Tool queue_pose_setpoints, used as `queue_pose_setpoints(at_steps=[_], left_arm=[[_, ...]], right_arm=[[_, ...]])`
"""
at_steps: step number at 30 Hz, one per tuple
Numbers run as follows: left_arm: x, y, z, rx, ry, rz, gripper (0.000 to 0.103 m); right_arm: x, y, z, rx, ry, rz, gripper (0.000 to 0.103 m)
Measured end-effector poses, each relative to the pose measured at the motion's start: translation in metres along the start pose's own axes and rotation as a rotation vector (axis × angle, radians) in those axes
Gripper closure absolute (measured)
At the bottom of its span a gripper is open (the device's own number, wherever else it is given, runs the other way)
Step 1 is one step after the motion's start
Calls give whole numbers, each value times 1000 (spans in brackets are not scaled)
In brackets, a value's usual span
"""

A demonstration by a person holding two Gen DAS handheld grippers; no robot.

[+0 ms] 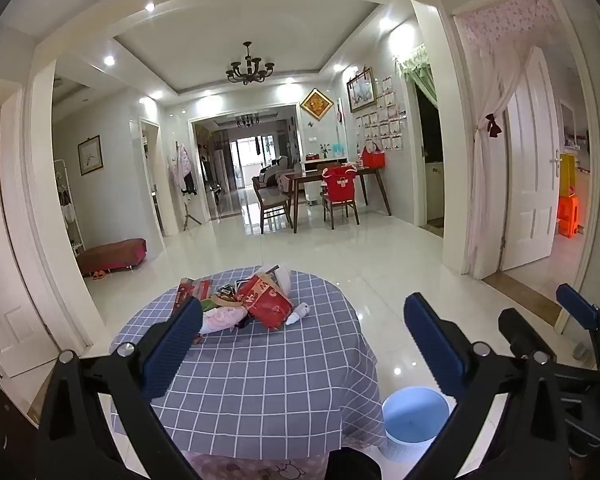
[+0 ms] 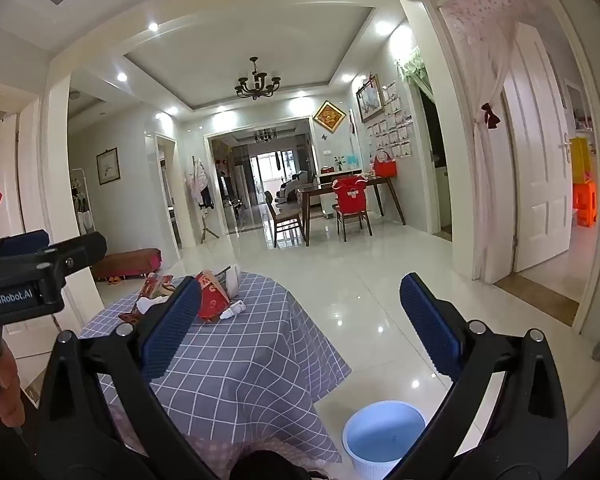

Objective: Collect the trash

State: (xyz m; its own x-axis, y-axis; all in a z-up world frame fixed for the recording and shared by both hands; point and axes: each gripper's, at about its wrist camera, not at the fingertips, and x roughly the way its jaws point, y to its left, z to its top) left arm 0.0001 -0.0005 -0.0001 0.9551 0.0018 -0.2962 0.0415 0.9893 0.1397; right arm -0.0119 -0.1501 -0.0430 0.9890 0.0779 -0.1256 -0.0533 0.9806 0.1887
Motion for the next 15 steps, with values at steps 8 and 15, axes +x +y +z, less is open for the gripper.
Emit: queue_pose_setpoints(at_steps=[8,15], left_arm=[[2,1,0,9,7,0,4],[0,1,1,12,3,1,4]], right_arm=[[0,1,-2,-1,4,2,6],[4,-3,-12,5,6,1,6]])
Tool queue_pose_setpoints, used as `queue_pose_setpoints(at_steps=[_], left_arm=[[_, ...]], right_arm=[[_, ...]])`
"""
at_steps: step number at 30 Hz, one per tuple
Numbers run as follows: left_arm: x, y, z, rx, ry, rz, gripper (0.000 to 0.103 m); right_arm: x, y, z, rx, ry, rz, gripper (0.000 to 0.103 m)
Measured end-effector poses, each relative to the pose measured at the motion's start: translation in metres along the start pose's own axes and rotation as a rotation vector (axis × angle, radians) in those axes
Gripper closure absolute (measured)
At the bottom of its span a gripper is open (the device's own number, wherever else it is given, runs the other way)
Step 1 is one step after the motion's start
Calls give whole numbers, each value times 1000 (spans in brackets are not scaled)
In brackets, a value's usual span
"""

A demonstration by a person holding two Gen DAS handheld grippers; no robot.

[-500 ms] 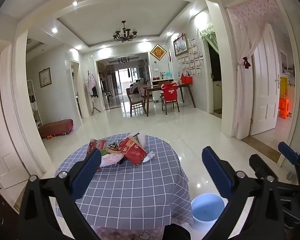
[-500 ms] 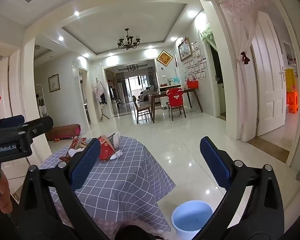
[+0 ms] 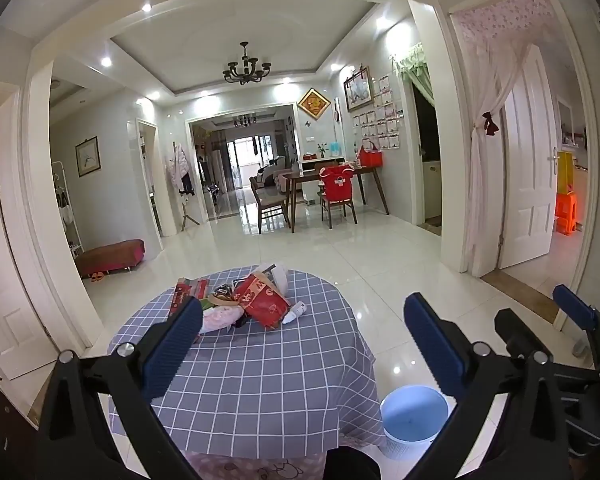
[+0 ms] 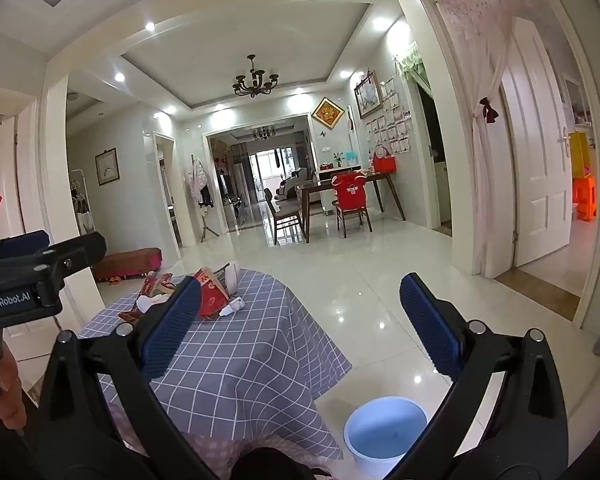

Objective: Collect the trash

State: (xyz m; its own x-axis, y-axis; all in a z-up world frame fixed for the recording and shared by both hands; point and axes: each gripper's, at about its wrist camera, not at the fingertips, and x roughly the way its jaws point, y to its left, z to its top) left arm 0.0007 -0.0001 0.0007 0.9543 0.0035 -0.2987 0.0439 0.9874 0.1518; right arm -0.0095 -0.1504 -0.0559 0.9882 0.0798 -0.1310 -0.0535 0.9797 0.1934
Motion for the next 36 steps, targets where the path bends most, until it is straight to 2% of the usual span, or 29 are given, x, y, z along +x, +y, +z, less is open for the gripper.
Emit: queue_pose_setpoints(at_steps=[36], left_arm=[[2,-6,-1,-3,-1,-1,4]], right_arm=[[1,0,2,21,20,-2,6]])
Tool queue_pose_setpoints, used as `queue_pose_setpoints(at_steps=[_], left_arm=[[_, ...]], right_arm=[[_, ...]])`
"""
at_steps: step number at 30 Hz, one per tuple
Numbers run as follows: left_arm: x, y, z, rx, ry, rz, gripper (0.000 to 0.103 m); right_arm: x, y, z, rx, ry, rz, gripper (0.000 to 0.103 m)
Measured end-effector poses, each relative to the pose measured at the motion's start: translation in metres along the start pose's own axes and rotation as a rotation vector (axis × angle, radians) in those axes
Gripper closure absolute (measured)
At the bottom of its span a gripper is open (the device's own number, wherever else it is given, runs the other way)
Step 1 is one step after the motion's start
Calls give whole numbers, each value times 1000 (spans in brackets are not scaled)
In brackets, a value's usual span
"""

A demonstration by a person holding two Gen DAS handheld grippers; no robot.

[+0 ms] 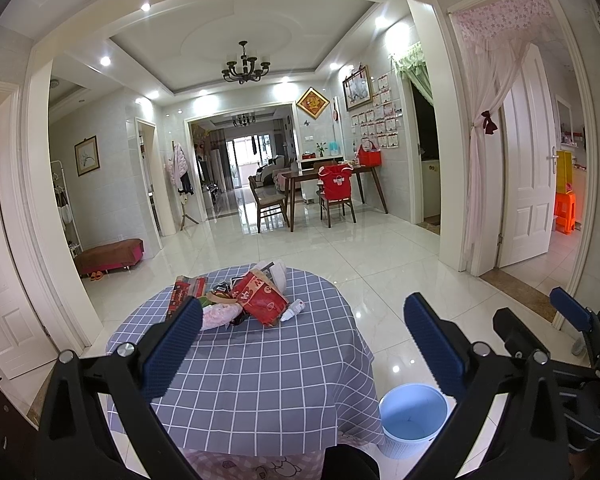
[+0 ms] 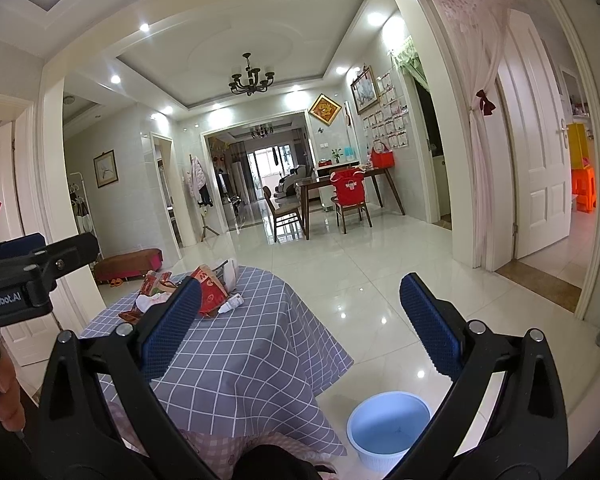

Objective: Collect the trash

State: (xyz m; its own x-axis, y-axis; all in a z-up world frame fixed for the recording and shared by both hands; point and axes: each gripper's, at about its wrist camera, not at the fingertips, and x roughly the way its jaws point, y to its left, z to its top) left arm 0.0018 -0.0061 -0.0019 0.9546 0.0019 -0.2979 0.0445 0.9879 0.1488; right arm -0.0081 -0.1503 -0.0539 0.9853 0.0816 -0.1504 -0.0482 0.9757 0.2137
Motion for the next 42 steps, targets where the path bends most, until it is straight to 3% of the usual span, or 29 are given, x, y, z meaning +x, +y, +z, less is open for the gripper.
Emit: queue_pose_setpoints(at_steps=[42], left_arm=[[-2,-2,-2,3,2,1,4]], right_arm=[[5,7,-4,7,37,-29,6]])
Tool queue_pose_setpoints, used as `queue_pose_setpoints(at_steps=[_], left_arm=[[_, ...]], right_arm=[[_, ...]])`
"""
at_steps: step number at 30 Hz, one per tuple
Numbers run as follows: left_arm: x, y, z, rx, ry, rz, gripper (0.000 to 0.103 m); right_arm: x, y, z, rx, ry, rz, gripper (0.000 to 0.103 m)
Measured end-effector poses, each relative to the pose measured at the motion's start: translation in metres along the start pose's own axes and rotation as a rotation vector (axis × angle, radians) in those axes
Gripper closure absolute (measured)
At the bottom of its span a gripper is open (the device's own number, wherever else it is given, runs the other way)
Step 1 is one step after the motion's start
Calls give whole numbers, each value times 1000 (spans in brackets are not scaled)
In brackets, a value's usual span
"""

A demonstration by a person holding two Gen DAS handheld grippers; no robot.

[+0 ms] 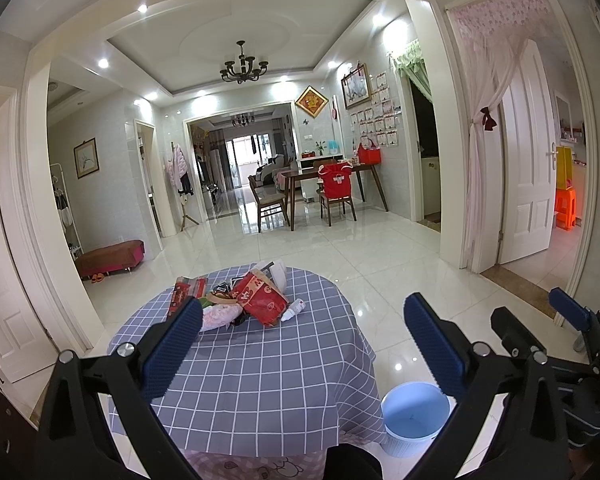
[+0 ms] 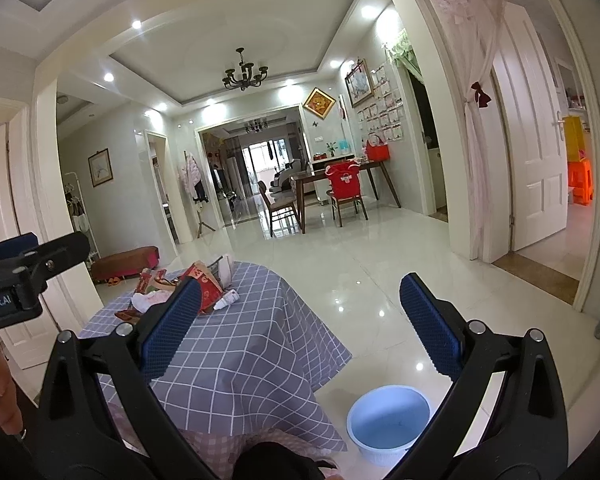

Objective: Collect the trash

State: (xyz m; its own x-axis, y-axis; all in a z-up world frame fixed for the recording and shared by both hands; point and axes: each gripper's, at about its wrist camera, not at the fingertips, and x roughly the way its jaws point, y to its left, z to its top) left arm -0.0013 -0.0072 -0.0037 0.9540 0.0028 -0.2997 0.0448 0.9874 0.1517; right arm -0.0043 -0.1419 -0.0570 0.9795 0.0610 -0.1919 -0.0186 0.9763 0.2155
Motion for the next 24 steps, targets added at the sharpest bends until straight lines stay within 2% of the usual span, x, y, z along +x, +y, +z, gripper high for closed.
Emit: queue_pose_setpoints(at_steps=[7,13,17,24], left_arm=[[8,-6,-9,9,11,-10,4],[38,5,-14,0,52,-31,4],[64,15,-16,4,86,-19,4],[120,48,-24,-32,175,1,4]], right_arm=[[7,-1,-3,31,36,-7,6],[22,13,-2,17,56,5,6],[43,20,-3,3,79,-2,6],[100,33,-6,1,195,27,6]])
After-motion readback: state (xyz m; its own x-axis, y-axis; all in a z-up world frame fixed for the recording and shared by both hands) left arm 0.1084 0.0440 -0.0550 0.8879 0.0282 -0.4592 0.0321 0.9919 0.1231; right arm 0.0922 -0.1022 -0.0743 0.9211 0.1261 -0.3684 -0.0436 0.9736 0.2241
